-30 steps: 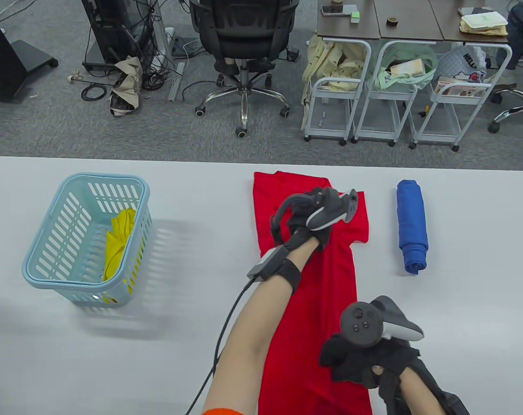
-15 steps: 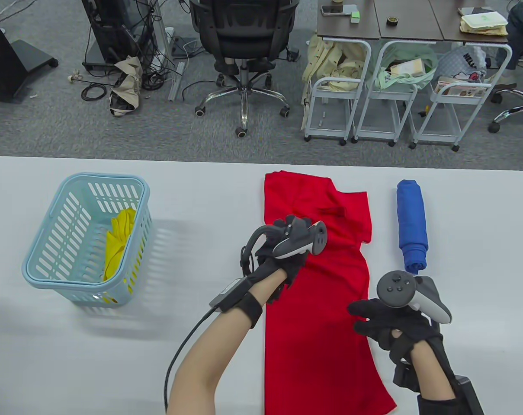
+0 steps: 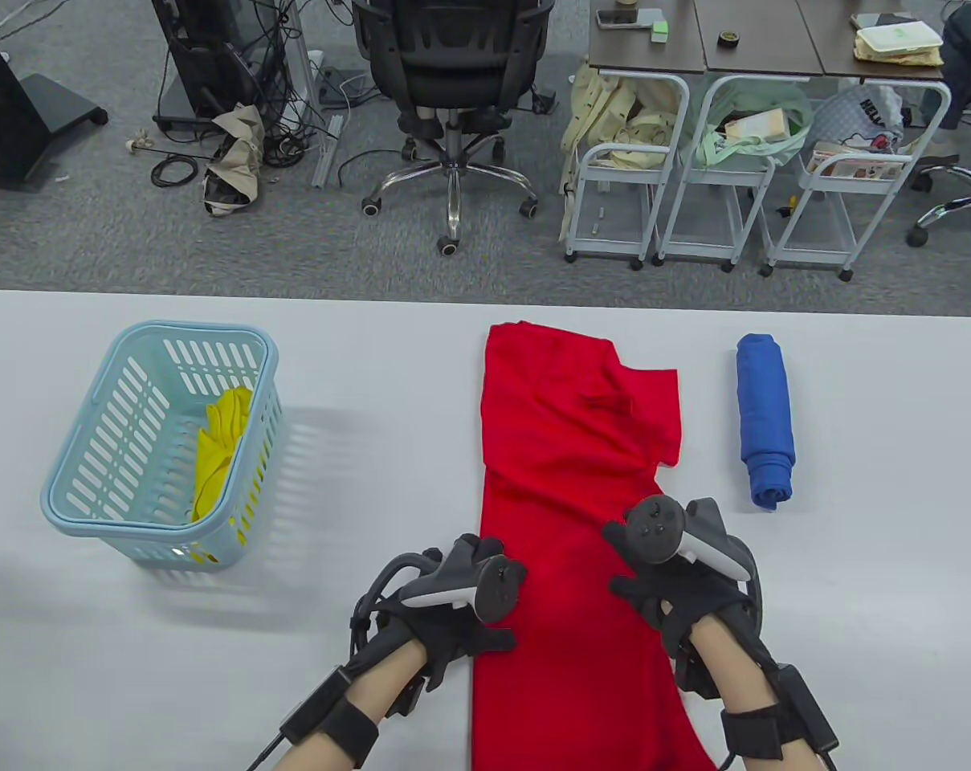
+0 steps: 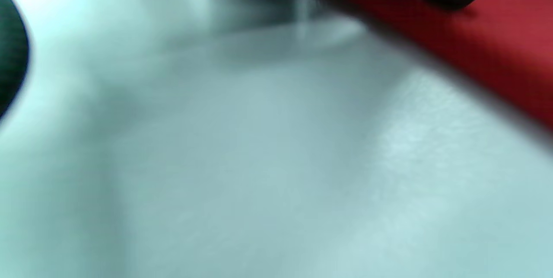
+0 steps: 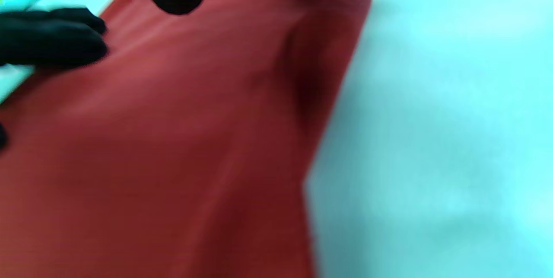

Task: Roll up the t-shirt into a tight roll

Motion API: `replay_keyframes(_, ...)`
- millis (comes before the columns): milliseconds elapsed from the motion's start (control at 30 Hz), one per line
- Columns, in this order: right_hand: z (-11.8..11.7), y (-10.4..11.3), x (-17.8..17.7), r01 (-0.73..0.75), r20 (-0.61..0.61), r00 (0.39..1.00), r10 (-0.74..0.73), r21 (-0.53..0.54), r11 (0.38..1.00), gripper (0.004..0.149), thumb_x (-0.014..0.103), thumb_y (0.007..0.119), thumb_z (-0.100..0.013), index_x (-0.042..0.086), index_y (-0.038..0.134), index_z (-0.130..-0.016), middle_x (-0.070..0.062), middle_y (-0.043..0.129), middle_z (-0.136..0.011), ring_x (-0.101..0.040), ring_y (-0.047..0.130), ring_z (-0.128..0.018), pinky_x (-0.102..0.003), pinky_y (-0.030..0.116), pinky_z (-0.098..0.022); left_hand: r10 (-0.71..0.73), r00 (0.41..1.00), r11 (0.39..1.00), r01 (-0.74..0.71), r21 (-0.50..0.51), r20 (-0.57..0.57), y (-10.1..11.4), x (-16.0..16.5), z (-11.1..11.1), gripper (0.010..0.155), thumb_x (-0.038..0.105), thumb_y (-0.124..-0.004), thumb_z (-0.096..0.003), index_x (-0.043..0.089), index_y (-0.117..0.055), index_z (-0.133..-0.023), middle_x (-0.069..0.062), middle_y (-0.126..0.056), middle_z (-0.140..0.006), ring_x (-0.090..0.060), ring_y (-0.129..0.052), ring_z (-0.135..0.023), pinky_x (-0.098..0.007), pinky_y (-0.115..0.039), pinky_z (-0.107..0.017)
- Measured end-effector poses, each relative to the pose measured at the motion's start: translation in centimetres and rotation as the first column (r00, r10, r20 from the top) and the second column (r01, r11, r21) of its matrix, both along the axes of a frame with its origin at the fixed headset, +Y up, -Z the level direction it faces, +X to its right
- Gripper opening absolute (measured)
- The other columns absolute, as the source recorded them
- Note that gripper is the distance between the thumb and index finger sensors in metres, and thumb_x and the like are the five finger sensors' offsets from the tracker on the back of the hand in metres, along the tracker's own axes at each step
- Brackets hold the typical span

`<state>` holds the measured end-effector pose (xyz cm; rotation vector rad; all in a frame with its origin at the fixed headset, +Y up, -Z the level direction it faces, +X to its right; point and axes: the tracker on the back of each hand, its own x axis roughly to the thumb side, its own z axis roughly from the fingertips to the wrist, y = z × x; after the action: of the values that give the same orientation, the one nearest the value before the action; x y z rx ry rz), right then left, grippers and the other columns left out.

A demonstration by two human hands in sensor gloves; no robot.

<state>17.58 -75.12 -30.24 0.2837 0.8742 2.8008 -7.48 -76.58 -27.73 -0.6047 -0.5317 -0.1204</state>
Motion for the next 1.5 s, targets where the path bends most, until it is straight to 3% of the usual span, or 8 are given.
replay_keyframes(167,1.7,-0.7,-2.0,-0.154,-0.101,0.983,0.153,-0.004,0.988,0.075,0.045,0.071,-0.053,0.023,0.031,-0.113,-0.012,0.024,-0.117,-0.042,0.026,-0.11,-0.06,0.041,-0.073,0.06,0.997,0.99,-0.052,0.13,-0.054,1.7,-0.6,1.6,0.062,0.061,-0.055,-0.0568,0.03,-0.057,-0.11,-0.007,-0.057,-0.12,-0.038,-0.063,-0.11,-0.066,-0.046,-0.078)
replay_keyframes(400,-0.9,1.4,-0.7,-0.044,0.003,0.999,0.044,-0.017,0.999,0.066,0.043,0.071,-0.054,0.02,0.047,-0.111,-0.015,0.049,-0.115,-0.042,0.056,-0.104,-0.056,0.053,-0.07,-0.062,0.997,0.997,0.06,-0.05,-0.046,-2.7,-0.2,2.1,0.081,0.071,-0.032,-0.0505,0.034,0.011,-0.109,-0.013,0.019,-0.115,-0.047,0.007,-0.106,-0.07,-0.014,-0.074)
replay_keyframes(700,-10.2,4.1,3.3,-0.06,0.285,0.957,0.06,-0.007,0.998,0.073,0.044,0.068,-0.056,0.019,0.031,-0.114,-0.019,0.035,-0.116,-0.041,0.056,-0.101,-0.056,0.051,-0.07,-0.043,0.998,0.999,0.042,-0.028,-0.04,-1.8,0.2,1.9,0.083,0.07,-0.042,-0.0532,0.033,0.002,-0.113,-0.016,0.009,-0.12,-0.049,-0.003,-0.11,-0.07,-0.024,-0.077)
replay_keyframes(967,-15.0,1.8,0.3,-0.163,0.314,0.934,0.169,-0.044,0.986,0.07,0.048,0.068,-0.057,0.026,0.032,-0.112,-0.015,0.035,-0.113,-0.034,0.056,-0.094,-0.053,0.048,-0.071,-0.036,0.999,0.998,0.034,-0.043,-0.033,-2.0,0.2,1.5,0.085,0.072,-0.042,-0.0527,0.034,0.004,-0.112,-0.018,0.013,-0.118,-0.049,-0.002,-0.108,-0.068,-0.022,-0.077)
replay_keyframes(1067,-16.0,1.3,-0.2,-0.292,0.335,0.901,0.275,-0.002,0.957,0.038,0.04,0.07,-0.057,0.025,0.07,-0.092,-0.004,0.078,-0.087,-0.02,0.086,-0.066,-0.048,0.069,-0.059,-0.037,0.999,0.998,0.035,-0.054,-0.038,-2.0,0.1,1.6,0.084,0.072,-0.041,-0.0529,0.033,0.006,-0.111,-0.017,0.015,-0.117,-0.049,0.001,-0.107,-0.068,-0.02,-0.077)
replay_keyframes(1233,-16.2,3.7,4.4,-0.237,0.603,0.791,0.104,0.144,0.961,0.038,0.043,0.063,-0.059,0.022,0.067,-0.091,-0.001,0.079,-0.081,-0.013,0.088,-0.058,-0.043,0.073,-0.054,-0.053,0.998,0.997,0.051,-0.059,-0.045,-1.9,0.2,1.7,0.084,0.072,-0.041,-0.053,0.033,0.006,-0.111,-0.016,0.015,-0.117,-0.048,0.001,-0.108,-0.068,-0.021,-0.077)
replay_keyframes(1367,-15.6,2.0,7.6,-0.216,0.7,0.698,0.148,0.009,0.976,0.038,0.043,0.062,-0.06,0.02,0.068,-0.09,-0.003,0.081,-0.079,-0.014,0.09,-0.056,-0.044,0.075,-0.052,-0.079,0.996,0.996,0.077,-0.051,-0.045,-1.7,0.5,1.8,0.084,0.072,-0.04,-0.0532,0.033,0.007,-0.111,-0.017,0.013,-0.117,-0.048,-0.001,-0.109,-0.068,-0.024,-0.078)
replay_keyframes(1500,-15.1,0.4,7.8,-0.106,0.63,0.767,0.121,-0.061,0.992,0.049,0.048,0.058,-0.059,0.017,0.066,-0.097,-0.01,0.078,-0.088,-0.02,0.089,-0.065,-0.046,0.072,-0.056,-0.087,0.995,0.996,0.087,-0.011,-0.04,-1.4,0.8,1.8,0.082,0.071,-0.038,-0.0535,0.032,0.004,-0.113,-0.018,0.009,-0.119,-0.049,-0.007,-0.11,-0.066,-0.029,-0.079)
